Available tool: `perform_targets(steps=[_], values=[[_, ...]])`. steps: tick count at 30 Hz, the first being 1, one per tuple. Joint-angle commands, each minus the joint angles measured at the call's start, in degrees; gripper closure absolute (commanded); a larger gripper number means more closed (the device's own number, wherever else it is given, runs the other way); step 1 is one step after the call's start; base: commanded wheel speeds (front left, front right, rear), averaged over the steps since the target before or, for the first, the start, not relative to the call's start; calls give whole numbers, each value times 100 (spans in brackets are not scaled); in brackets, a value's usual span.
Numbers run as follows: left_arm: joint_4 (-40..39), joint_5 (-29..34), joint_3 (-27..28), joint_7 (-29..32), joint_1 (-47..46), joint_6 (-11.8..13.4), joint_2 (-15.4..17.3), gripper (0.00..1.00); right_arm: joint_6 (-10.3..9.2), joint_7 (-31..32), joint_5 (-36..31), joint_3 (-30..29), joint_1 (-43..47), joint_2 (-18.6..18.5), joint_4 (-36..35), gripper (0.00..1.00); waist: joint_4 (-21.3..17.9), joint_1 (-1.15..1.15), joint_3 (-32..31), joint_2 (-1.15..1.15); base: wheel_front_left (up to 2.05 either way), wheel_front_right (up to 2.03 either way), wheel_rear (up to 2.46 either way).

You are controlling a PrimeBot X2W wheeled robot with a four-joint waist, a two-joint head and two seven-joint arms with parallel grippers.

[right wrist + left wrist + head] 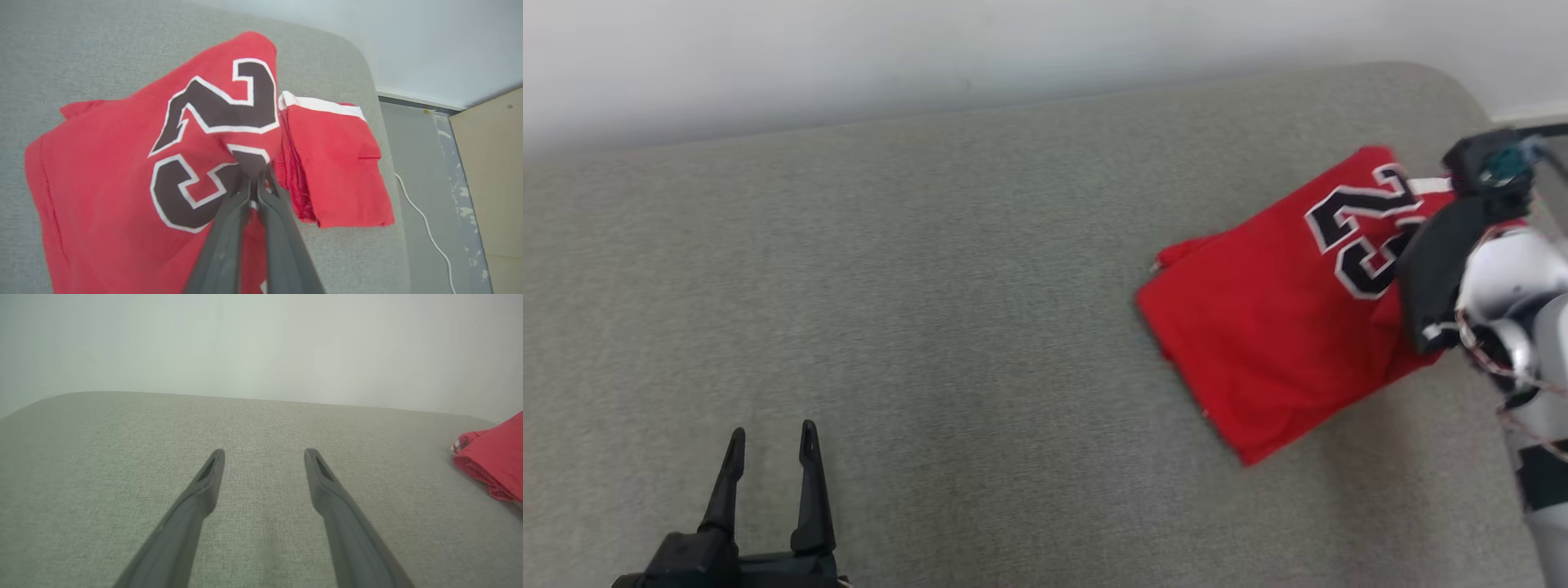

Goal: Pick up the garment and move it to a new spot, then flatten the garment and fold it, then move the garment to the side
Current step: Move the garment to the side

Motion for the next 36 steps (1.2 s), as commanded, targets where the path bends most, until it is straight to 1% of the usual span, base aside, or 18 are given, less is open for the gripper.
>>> perform_targets(steps=[1, 3, 8, 14, 15, 17, 21, 23, 24, 27, 28, 29, 32, 36], values=[[-34, 47, -25, -14, -71, -3, -3, 0, -13, -32, -33, -79, -216, -100, -3, 100, -360, 0, 159, -1, 0, 0, 0], [-47, 85, -30, -14, -107, -19, -2, 0, -13, -123, -142, -207, -417, -166, 66, 100, -458, 0, 244, -1, 0, 0, 0], [-33, 250, -19, -14, -224, -123, 4, 0, -13, -436, -384, -267, -827, -358, 346, 100, -603, 0, 495, -1, 0, 0, 0], [-25, 363, -38, -13, -439, -224, 86, 0, -13, -1147, -576, -505, -1196, -502, 925, 100, -614, 0, 901, -1, 0, 0, 0], [-25, 363, -38, -13, -439, -224, 86, 0, -13, -1147, -576, -505, -1196, -502, 925, 100, -614, 0, 901, -1, 0, 0, 0], [-27, 413, -64, -13, -507, -239, 115, 0, -13, -1287, -717, -712, -1278, -571, 1133, 100, -593, 0, 1039, -1, 0, 0, 0], [-39, 475, -99, -14, -606, -284, 190, 0, -13, -1584, -1059, -1346, -1337, -623, 1465, 100, -543, 0, 1269, -1, 0, 0, 0], [-47, 521, -110, -14, -646, -308, 255, 0, -13, -1750, -1183, -1756, -1333, -535, 1638, 100, -516, 0, 1379, -1, 0, 0, 0], [-89, 576, -123, -14, -691, -323, 313, 0, -13, -1919, -1378, -2123, -1337, -452, 1754, 100, -485, 0, 1498, -1, 0, 0, 0], [-123, 624, -123, -13, -753, -315, 382, 0, -13, -2235, -1743, -2456, -1360, -356, 1844, 100, -430, 0, 1633, -1, 0, 0, 0], [-127, 636, -118, -13, -770, -311, 404, 0, -13, -2343, -1861, -2527, -1382, -305, 1858, 28, -417, 0, 1657, -1, 0, 0, 0], [-134, 641, -120, -13, -782, -314, 421, 0, -13, -2420, -1955, -2582, -1399, -255, 1874, 0, -404, 0, 1683, -1, 0, 0, 0], [-186, 661, -114, -13, -829, -321, 476, 0, -13, -2577, -2249, -2685, -1412, -138, 1936, 0, -368, 0, 1685, -1, 0, 0, 0], [-253, 629, -197, -13, -808, -332, 421, 0, -13, -2692, -2606, -2874, -1302, -59, 1882, 0, -306, 0, 1557, -1, 0, 0, 0]])
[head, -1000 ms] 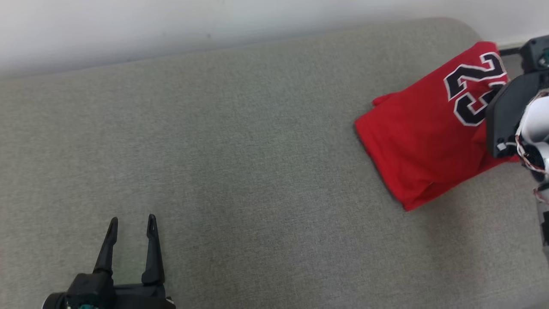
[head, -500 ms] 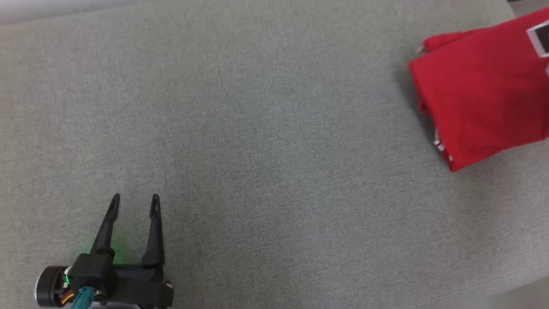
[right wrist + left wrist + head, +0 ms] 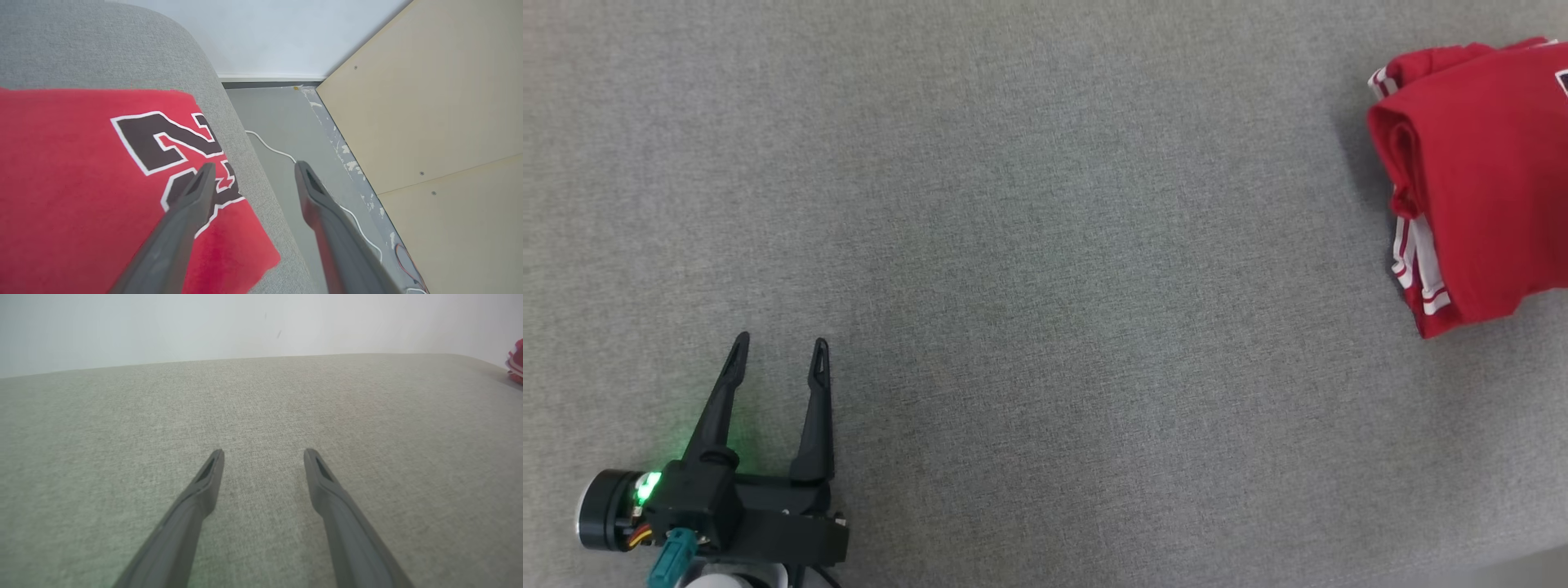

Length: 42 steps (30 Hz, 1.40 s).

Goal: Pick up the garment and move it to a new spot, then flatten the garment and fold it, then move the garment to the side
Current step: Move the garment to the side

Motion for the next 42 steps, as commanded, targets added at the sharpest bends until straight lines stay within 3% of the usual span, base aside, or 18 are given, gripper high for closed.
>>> perform_targets(steps=[1, 9, 21, 30, 33, 40, 42], values=[[20, -12, -15, -13, -13, -16, 34, 0, -13, -58, 9, -82, 63, 113, -65, 0, 41, -1, -107, -1, 0, 0, 0], [19, -358, -16, -13, 190, -54, -95, 0, -13, -791, 825, -84, 704, 792, -905, 0, 197, -1, -658, -1, 0, 0, 0], [-32, -702, 286, -13, 777, 8, -346, 0, -13, -1912, 1823, 234, 3083, 1867, -2812, 0, 593, -1, -1791, -1, 0, 0, 0], [185, -775, 340, -14, 1095, 131, -382, 0, -13, -2336, 2021, 685, 4211, 2110, -3202, 0, 847, -1, -2279, -1, 0, 0, 0], [179, -1101, 369, -13, 1165, 158, -383, 0, -13, -2590, 2024, 1032, 4458, 2117, -3168, 0, 901, -1, -2350, -1, 0, 0, 0], [233, -1445, 447, -13, 1277, 213, -384, 0, -14, -3145, 2171, 1442, 4766, 2120, -2615, 0, 966, -1, -2507, -1, 0, 0, 0], [296, -1275, 446, -13, 1343, 216, -386, 0, -14, -3279, 2222, 1571, 4824, 2120, -2427, 0, 969, -1, -2557, -1, 0, 0, 0]])
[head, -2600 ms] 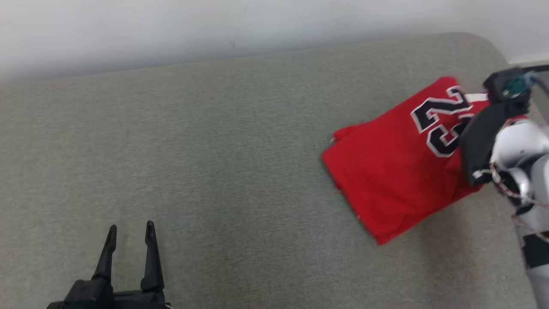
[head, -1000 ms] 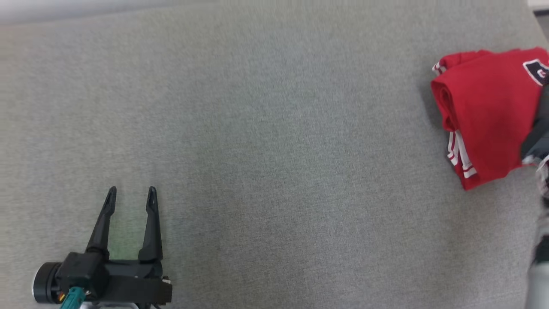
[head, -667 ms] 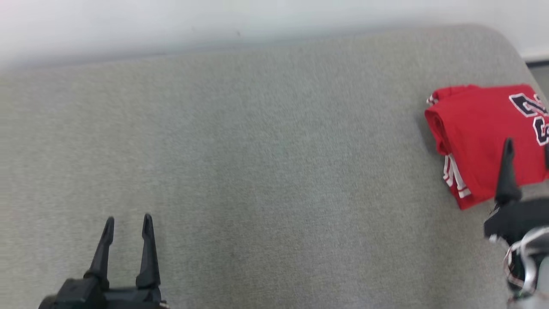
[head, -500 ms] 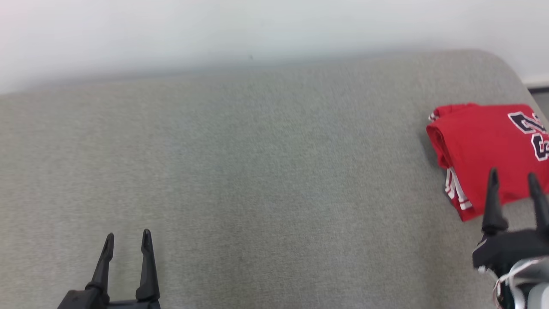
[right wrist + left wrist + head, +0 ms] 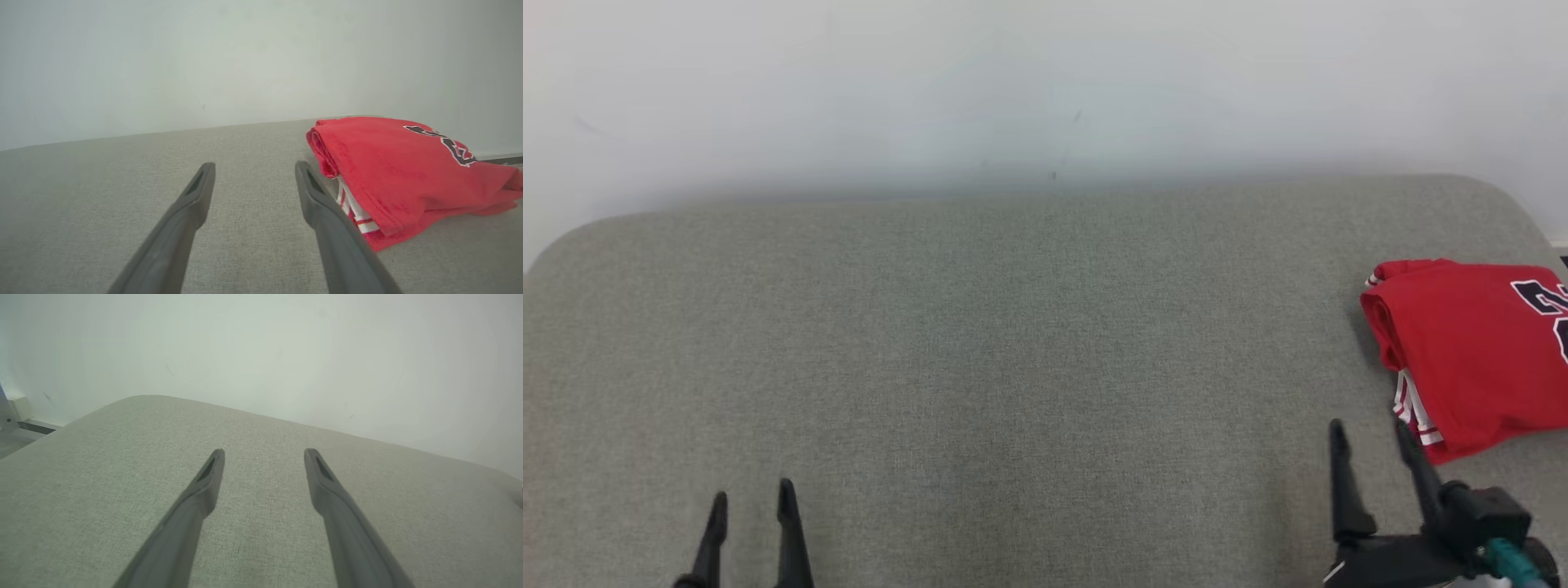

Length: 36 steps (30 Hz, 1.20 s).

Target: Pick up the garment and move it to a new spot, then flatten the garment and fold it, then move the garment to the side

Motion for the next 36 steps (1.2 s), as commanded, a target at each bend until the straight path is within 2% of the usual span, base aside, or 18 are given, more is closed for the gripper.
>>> perform_targets(steps=[1, 6, 14, 36], values=[[115, 290, -46, -14, 146, -16, -12, 0, -14, -143, 46, 107, 78, 16, 110, 0, 34, 1, -105, 1, 0, 0, 0], [370, 390, -76, -14, 238, 65, -8, 0, -14, -426, 112, 210, 205, 16, 477, 0, 48, 1, -272, 1, 0, 0, 0], [358, 428, 12, -14, 364, 112, -8, 0, -14, -627, 97, 383, 304, 15, 765, 0, -27, 1, -374, 1, 0, 0, 0], [409, 311, 47, -14, 356, 100, -8, 0, -14, -720, 201, 581, 188, 16, 945, 0, -71, 1, -304, 1, 0, 0, 0]])
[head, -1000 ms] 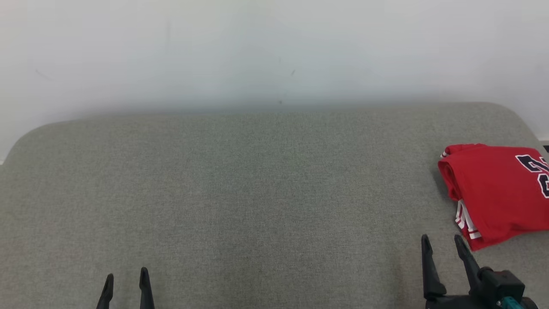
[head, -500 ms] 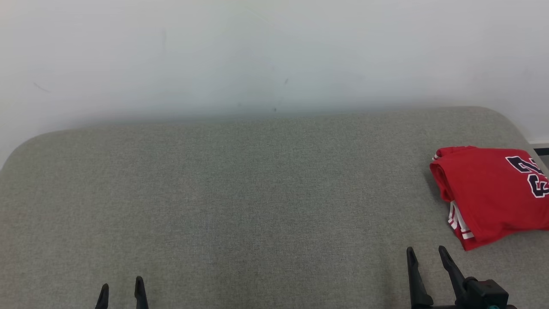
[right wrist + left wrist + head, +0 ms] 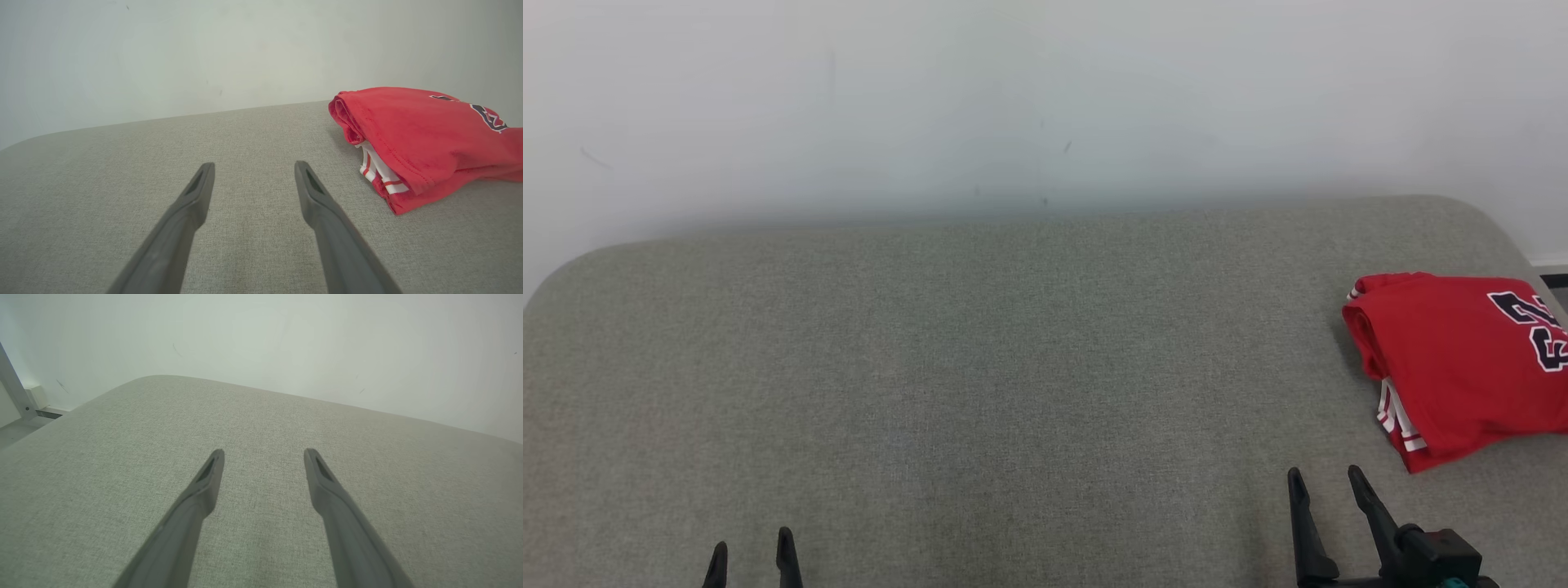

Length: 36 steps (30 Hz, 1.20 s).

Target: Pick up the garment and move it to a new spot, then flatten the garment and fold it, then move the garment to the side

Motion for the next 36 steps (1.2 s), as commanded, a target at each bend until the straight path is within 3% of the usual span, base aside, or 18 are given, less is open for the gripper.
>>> perform_targets(steps=[1, 7, 8, 15, 36], values=[[6, -32, 4, -13, -12, 6, -3, 0, -14, -21, 8, 18, -32, 9, 18, 0, -6, 0, 14, 0, 0, 0, 0], [-10, -74, -3, -13, -14, -32, -3, 0, -14, -49, 50, 3, -89, 9, 56, 0, -25, 0, 34, 0, 0, 0, 0], [5, -10, -5, 1, -6, -17, -1, 100, 1, -21, 48, 2, -48, 1, 63, 100, -25, 0, 35, 0, 0, 0, 0], [349, -50, -5, 70, 11, -19, -32, 100, 1, 67, 111, -5, 100, 8, 419, 100, -25, 0, 36, 0, 0, 0, 0], [320, -2042, 82, 607, -323, -134, -22, 100, -1, 527, 2311, -60, -162, 6, 325, 100, -6, 0, 46, 0, 0, 0, 0]])
